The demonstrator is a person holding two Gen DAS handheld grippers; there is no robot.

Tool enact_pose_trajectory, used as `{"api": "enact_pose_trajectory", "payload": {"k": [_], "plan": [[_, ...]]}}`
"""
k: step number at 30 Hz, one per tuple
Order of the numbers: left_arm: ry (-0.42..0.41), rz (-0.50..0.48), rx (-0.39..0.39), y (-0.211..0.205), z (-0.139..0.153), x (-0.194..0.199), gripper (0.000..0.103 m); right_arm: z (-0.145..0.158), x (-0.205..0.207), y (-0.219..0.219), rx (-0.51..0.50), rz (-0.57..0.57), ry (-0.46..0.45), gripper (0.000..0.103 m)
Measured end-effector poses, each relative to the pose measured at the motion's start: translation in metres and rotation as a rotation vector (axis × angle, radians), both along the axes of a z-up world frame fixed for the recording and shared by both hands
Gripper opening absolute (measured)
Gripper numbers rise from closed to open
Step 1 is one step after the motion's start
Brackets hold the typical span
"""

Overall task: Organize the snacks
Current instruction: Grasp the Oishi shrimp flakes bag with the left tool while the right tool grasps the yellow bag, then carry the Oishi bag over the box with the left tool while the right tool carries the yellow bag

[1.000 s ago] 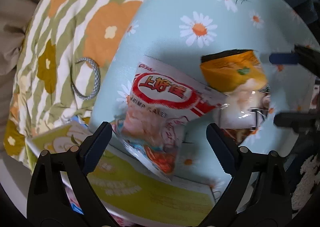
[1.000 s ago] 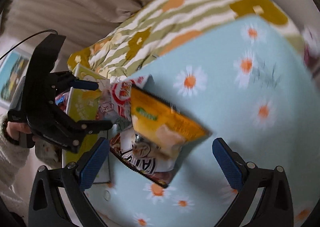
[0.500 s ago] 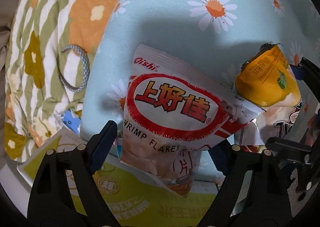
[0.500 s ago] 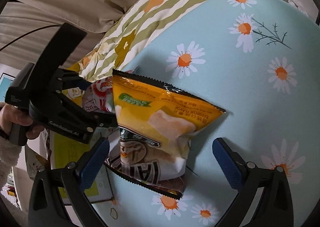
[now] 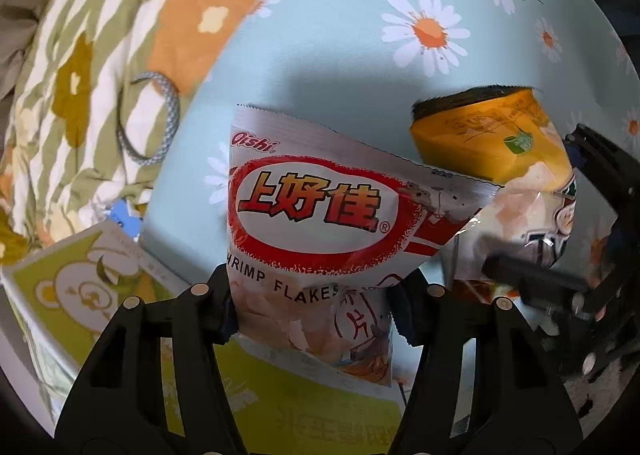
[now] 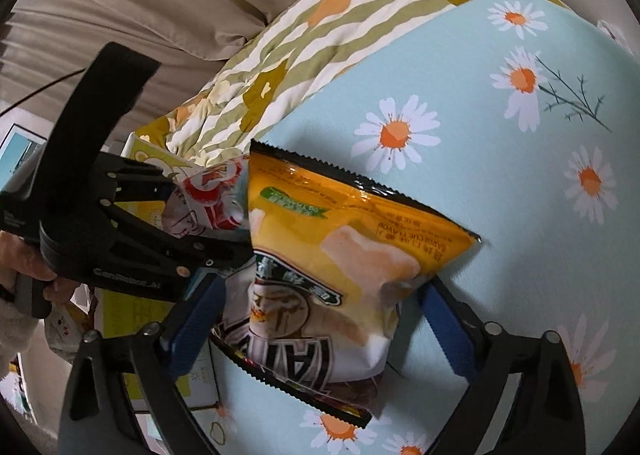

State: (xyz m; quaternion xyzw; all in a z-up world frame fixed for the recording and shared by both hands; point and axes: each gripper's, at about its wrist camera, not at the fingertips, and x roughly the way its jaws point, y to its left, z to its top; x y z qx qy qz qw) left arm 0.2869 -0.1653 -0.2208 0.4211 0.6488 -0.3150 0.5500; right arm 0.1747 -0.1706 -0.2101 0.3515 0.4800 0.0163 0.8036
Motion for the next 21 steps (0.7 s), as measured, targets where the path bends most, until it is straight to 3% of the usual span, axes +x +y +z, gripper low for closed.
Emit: {"api": "enact_pose_trajectory", "payload": {"k": [3, 8, 14, 21], "plan": [[-0.014, 0.022, -0.006, 0.004, 0.0, -0.001, 0.058, -0.002, 0.008, -0.002, -0.01, 0.014, -0.007, 0.075], [-0.015, 0.056, -0.015, 0.009, 0.0, -0.003, 0.058, -0.006, 0.018, -0.01, -0.003, 0.04, -0.028, 0.061], [-0.048, 0.09, -0.065, 0.009, 0.013, -0.003, 0.058, 0.002, 0.014, -0.02, -0.02, 0.057, -0.052, 0.056], [-0.104, 0.155, -0.204, 0.0, 0.059, -0.008, 0.058, 0.037, 0.0, -0.035, -0.075, 0.061, -0.098, 0.056]]}}
